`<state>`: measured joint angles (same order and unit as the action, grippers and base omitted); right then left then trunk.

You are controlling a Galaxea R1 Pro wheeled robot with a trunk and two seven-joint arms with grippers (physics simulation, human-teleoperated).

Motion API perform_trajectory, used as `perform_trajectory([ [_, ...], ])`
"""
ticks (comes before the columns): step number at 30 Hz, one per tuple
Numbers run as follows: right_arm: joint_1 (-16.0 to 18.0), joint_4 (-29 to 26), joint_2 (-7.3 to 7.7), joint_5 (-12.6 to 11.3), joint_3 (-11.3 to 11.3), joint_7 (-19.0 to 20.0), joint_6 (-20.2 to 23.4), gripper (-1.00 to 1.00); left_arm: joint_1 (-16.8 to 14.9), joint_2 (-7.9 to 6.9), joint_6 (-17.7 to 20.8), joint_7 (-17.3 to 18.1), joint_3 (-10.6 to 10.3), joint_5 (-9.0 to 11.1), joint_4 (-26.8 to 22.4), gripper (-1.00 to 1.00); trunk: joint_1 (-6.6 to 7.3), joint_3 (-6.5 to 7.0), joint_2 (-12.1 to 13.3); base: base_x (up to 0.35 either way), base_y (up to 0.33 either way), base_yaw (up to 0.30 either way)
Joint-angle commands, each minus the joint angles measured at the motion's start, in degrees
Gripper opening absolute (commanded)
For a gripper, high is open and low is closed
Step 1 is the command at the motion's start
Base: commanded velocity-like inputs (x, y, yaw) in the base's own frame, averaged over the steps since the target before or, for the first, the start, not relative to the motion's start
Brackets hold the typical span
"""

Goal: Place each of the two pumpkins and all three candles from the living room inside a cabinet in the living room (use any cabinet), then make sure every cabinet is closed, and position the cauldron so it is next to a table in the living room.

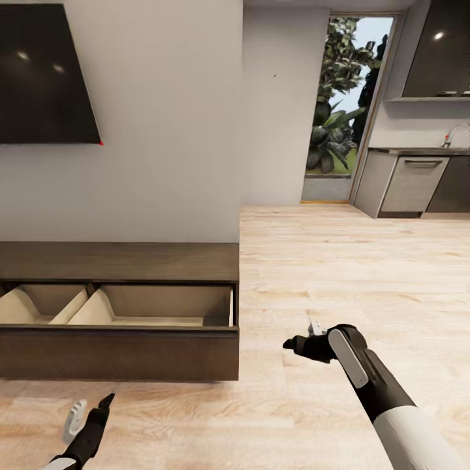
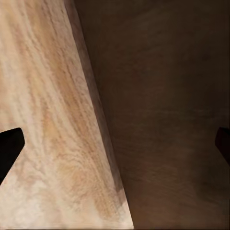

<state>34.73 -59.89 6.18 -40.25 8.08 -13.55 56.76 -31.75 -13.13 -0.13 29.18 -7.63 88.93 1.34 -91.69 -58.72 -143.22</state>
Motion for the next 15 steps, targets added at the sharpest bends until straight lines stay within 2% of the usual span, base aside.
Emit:
perform_trajectory([
  [1,0.0,1.0,0.09,-0.6,0.2,-0.7,-0.2,1.00,-0.1,-0.02,0.0,0.3,-0.5,0.0,0.6,1.00,0.23,0.05,0.4,0.000,0.000,0.013],
  [4,0.0,2.4,0.11,-0.4,0.2,-0.9,-0.5,1.00,0.0,-0.03,0.0,-0.1,-0.6,-1.5,1.3,1.00,0.89,0.34,1.6,0.000,0.000,0.043],
  [8,-0.1,5.9,0.06,3.5,0.3,-0.9,-1.4,1.00,0.0,-0.01,0.0,-3.6,-0.6,-5.4,1.6,1.00,1.77,0.70,3.2,0.000,0.000,0.072],
  [11,-0.1,9.1,0.06,6.5,0.3,-0.7,-4.1,1.00,0.0,0.02,0.0,-7.4,-0.6,-6.4,1.6,1.00,2.43,0.97,4.4,0.000,0.000,0.041],
  [15,-0.1,11.7,0.08,8.3,0.3,-0.5,-7.3,1.00,0.0,0.03,0.0,-13.6,-0.6,-6.9,1.6,1.00,3.31,1.32,6.0,0.000,0.000,0.011],
])
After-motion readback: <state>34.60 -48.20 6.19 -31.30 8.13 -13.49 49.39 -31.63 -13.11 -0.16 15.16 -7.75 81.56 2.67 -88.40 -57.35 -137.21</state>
